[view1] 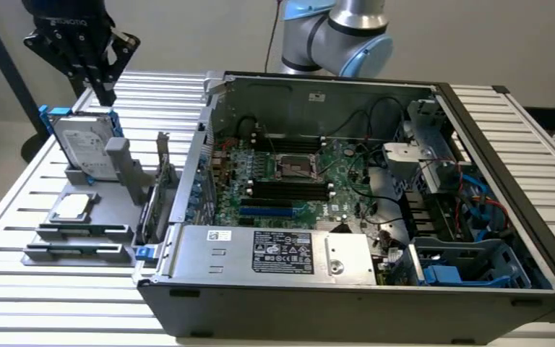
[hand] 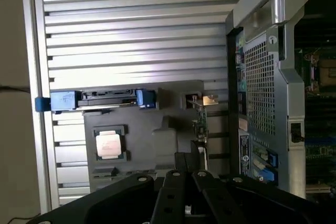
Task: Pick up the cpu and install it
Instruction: 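Reach for the cpu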
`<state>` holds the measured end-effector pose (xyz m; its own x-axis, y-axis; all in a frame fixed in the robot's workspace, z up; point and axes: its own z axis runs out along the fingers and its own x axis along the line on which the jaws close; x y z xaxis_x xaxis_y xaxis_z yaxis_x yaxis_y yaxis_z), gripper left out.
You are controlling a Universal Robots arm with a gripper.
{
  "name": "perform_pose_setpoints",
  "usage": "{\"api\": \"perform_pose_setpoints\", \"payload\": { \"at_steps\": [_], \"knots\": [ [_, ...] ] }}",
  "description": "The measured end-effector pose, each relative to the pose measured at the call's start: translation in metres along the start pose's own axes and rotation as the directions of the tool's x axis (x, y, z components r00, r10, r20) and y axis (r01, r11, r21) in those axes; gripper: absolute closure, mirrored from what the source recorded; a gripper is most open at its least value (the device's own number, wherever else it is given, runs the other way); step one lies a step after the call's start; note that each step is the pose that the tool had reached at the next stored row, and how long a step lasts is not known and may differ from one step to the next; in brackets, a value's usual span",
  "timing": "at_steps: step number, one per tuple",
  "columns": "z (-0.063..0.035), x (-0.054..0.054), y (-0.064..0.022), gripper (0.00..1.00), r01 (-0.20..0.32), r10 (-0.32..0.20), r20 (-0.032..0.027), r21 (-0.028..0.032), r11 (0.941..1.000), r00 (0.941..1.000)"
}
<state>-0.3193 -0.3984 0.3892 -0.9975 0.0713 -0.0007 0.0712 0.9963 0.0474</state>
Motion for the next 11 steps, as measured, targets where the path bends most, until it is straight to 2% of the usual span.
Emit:
{"api": "perform_pose_setpoints", "payload": {
  "at_steps": [11],
  "knots": [
    [0.0023, 0.05, -0.0025, 0.89, 0.0, 0.0, -0.0092, 0.0009, 1.0, 1.0]
  ]
}}
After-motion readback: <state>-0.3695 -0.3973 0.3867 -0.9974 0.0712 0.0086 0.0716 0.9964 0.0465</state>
